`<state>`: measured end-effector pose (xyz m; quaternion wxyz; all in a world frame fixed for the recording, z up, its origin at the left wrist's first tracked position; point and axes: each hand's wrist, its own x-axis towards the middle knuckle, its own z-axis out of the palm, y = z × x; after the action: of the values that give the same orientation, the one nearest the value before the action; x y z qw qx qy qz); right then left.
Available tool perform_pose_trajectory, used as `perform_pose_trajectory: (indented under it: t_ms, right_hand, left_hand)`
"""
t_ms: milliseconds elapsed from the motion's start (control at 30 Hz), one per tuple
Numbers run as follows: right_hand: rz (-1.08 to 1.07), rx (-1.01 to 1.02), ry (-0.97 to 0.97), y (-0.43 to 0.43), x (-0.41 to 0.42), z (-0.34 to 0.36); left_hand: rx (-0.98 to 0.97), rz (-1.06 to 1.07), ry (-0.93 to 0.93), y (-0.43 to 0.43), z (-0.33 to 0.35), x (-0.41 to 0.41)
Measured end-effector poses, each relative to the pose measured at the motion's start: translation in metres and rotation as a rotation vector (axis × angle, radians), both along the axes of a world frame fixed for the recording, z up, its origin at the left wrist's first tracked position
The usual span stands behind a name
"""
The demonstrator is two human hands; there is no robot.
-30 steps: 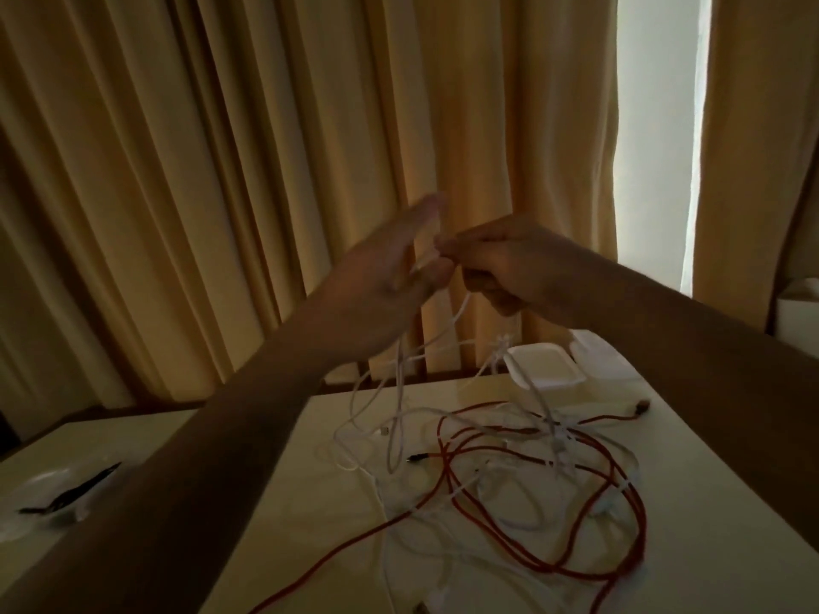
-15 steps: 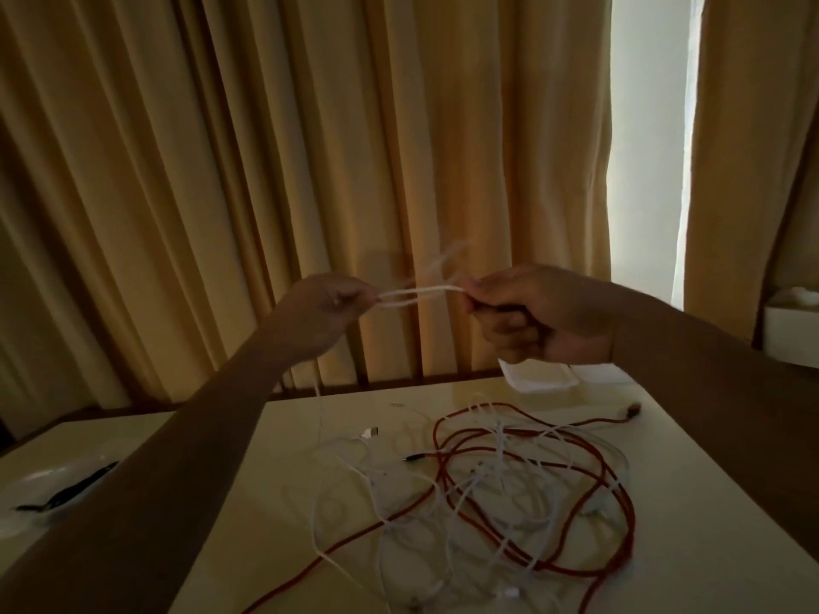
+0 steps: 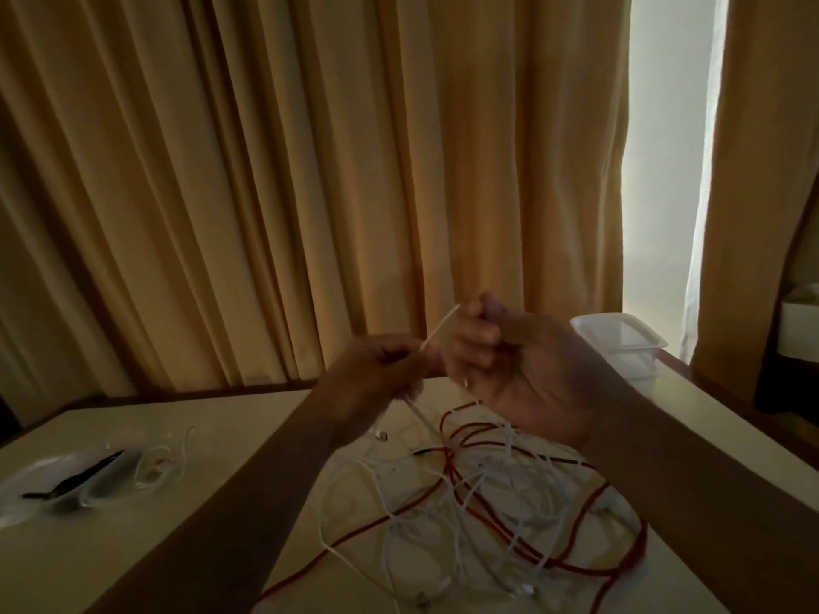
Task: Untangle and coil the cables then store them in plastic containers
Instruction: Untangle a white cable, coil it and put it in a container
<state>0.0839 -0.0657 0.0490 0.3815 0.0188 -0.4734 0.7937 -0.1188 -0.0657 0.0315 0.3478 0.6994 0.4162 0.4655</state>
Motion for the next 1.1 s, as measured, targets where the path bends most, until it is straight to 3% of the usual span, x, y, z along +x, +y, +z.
perform_pose_trajectory:
  t_ms: [67,133,233,300,333,400,500,600,667,767,833,933,1100]
  right_hand:
    - [-0.221,-0.054,0.168,0.005,-0.006,0.006]
    - [-0.530,0.126,0.123,0.011,-0.007,0.009]
    - [-1.152,0.885,-0.376,0.028,-0.004,-0.004]
    - [-1.222,1.286,-0.709,0.039,-0.003,-0.013]
    - [-1.186,1.374,-0.830,0.042,-0.001,-0.014]
    - [-1.043,1.254,-0.923,0.041,0.007,-0.013]
    - [-0.564,0.800,-0.914,0.024,0.014,-0.014]
    - [0.006,0.329,-0.498,0.002,0.013,-0.017]
    - [0.169,0.184,-0.226,-0.003,0.014,-0.014]
    - [0.082,0.132,-0.016,-0.006,0.008,-0.012]
    - [-0.103,0.026,0.088,-0.005,0.001,-0.014]
    - [-0.392,-0.075,0.155,0.002,-0.001,-0.024]
    - [-0.711,0.054,0.030,0.019,0.021,-0.024]
  left_hand:
    - [-0.077,-0.024,0.211,-0.007,-0.011,0.007]
    - [-0.155,-0.078,0.393,-0.015,-0.015,0.016]
    - [-0.042,0.070,0.546,-0.027,-0.001,0.024]
    - [0.131,0.185,0.609,-0.037,0.015,0.023]
    - [0.248,0.216,0.639,-0.041,0.022,0.021]
    - [0.488,0.282,0.726,-0.046,0.035,0.014]
    - [0.718,0.320,0.746,-0.033,0.047,0.005]
    - [0.817,0.249,0.653,-0.013,0.044,0.005]
    - [0.718,0.173,0.506,-0.001,0.033,0.006]
    - [0.313,-0.026,0.261,0.008,0.011,0.013]
    - [0.152,-0.004,0.260,0.008,-0.002,0.020]
    - [0.005,0.027,0.323,0.006,-0.013,0.028]
    - [-0.110,0.137,0.122,0.002,-0.028,0.017]
